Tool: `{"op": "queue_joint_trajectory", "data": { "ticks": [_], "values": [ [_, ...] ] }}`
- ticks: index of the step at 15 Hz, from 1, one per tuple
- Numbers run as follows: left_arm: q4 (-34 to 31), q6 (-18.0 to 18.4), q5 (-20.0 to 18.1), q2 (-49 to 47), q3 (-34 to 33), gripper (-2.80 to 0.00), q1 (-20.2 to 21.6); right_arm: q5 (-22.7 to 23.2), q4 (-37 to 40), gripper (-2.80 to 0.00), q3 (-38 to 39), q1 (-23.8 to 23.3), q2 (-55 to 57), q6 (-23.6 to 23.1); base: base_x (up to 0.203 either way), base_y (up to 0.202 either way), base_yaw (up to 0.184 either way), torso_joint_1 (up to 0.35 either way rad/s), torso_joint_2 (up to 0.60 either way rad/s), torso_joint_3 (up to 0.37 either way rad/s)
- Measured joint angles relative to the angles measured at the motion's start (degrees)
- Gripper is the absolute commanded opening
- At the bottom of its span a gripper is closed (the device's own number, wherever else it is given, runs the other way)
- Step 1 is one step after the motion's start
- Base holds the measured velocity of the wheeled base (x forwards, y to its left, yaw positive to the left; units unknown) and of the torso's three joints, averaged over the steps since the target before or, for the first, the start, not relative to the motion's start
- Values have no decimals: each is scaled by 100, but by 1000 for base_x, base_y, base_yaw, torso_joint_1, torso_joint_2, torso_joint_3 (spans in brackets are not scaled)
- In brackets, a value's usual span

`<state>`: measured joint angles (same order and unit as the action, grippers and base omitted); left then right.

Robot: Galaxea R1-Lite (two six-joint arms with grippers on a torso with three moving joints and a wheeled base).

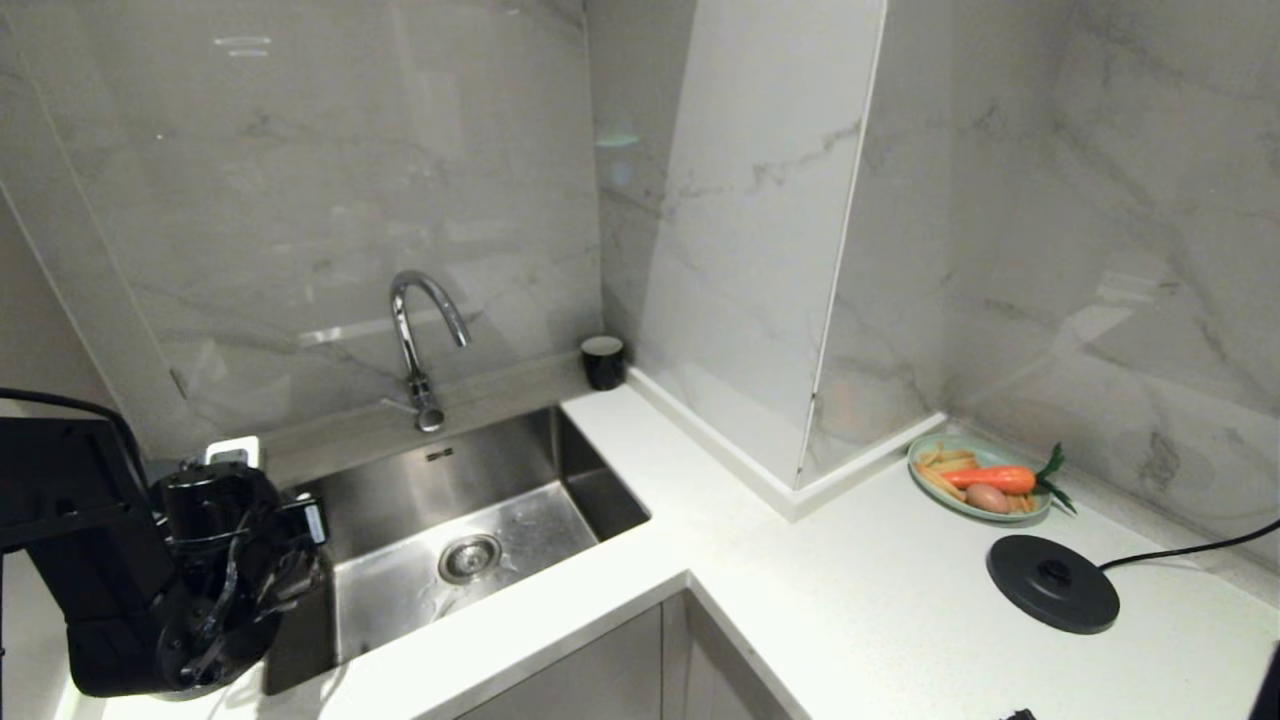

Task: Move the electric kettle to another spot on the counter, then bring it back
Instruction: Place it by the sink

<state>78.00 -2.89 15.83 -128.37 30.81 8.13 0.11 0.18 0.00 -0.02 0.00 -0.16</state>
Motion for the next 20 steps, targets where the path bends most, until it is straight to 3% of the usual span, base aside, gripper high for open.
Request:
{"op": "queue_joint_trajectory", "data": {
  "ticks": [6,15,20],
  "values": [
    [8,-6,-4,56,-60,0,-83,1,0,-280,0,0,0,0,0,0,0,0,0,0],
    [31,-80,2,232,-663,0,-298,2,-2,-280,0,0,0,0,0,0,0,0,0,0],
    [898,-64,10,224,-1398,0,-341,-1,-2,-280,0,0,0,-2,0,0,0,0,0,0]
  ]
}}
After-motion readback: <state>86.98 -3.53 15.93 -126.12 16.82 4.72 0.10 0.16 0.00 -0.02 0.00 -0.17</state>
